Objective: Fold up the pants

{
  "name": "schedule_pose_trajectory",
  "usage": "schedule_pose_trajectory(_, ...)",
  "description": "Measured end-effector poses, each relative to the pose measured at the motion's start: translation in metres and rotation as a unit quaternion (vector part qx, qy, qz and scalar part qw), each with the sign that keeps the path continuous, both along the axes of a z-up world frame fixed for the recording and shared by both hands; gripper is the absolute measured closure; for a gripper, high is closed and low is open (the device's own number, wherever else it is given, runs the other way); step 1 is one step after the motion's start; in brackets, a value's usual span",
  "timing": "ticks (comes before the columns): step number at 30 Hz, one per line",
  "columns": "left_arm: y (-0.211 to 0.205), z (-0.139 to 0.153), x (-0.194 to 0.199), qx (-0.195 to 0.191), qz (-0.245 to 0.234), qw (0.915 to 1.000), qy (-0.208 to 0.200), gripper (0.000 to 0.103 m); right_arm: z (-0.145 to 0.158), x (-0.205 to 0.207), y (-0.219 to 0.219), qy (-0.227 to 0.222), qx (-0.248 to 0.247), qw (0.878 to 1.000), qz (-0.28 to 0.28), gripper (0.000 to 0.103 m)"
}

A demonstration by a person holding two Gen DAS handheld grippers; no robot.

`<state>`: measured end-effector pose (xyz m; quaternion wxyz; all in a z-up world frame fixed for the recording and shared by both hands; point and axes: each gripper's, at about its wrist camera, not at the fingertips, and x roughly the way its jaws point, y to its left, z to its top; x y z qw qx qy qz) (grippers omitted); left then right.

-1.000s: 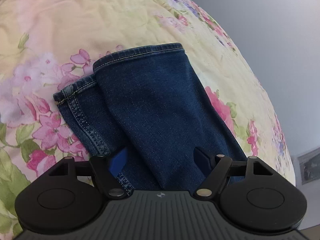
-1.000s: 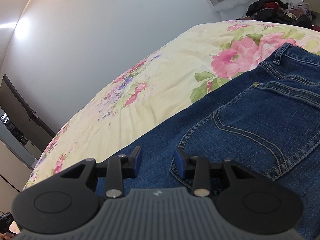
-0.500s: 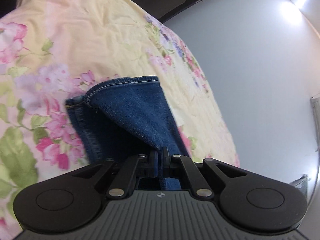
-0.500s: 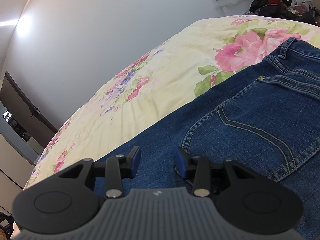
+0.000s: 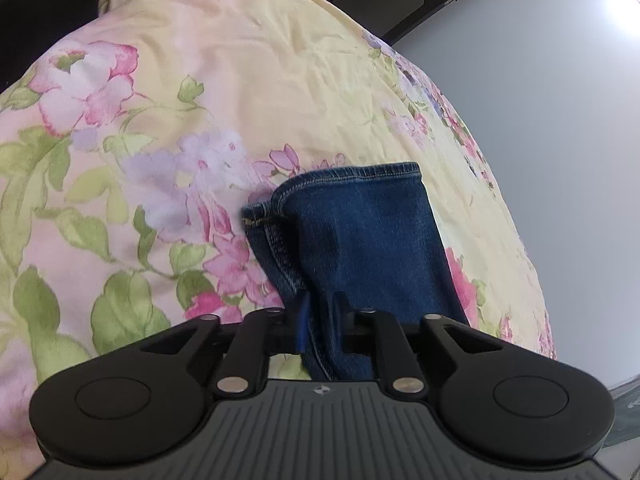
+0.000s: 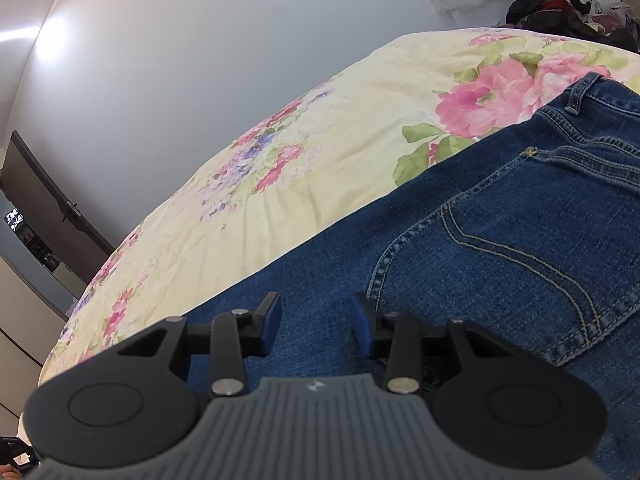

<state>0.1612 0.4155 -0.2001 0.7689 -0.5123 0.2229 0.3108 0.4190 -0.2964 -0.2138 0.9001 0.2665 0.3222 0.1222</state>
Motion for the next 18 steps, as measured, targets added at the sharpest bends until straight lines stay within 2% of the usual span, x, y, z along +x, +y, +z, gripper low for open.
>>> schedule_pose_trajectory(1,-0.005,0.0,-0.002,-0.006,-0.006,1.0,-0.003,0.071,0.0,0.0,0.001,0.0,-0.003,1.0,0.002,0.067)
schedule_pose_trajectory(3,-0.017,-0.002,0.0,-0.019,-0.033,0.9993,-0.001,0.053,0.0,0.0,0.003,0.0,-0.006,1.0,0.004,0.067)
schedule_pose_trajectory(7,-0.037,-0.007,0.017,-0.025,-0.08,0.9965,0.003,0.036,0.0,0.0,0.004,0.001,-0.011,1.0,0.005,0.067)
schedule_pose_trajectory(9,-0.037,-0.01,0.026,-0.028,-0.071,0.9971,0.001,0.026,0.0,-0.001,0.005,0.001,-0.015,1.0,0.006,0.067)
schedule_pose_trajectory(13,-0.024,-0.026,0.035,-0.082,-0.011,0.9954,-0.048,0.021,0.0,-0.002,0.007,0.0,-0.022,1.0,0.007,0.067)
schedule_pose_trajectory(14,-0.021,-0.028,0.039,-0.092,-0.008,0.9942,-0.054,0.023,0.0,-0.002,0.007,-0.001,-0.024,1.0,0.008,0.067)
schedule_pose_trajectory(16,-0.017,-0.026,0.046,-0.093,-0.014,0.9946,-0.044,0.057,-0.001,-0.002,0.009,-0.001,-0.028,1.0,0.009,0.067)
schedule_pose_trajectory(17,-0.015,-0.022,0.048,-0.084,-0.014,0.9961,-0.02,0.088,-0.001,-0.002,0.009,-0.001,-0.029,1.0,0.01,0.067)
schedule_pose_trajectory(18,-0.015,-0.021,0.046,-0.081,-0.015,0.9964,-0.017,0.094,-0.002,-0.002,0.009,-0.001,-0.028,1.0,0.01,0.066)
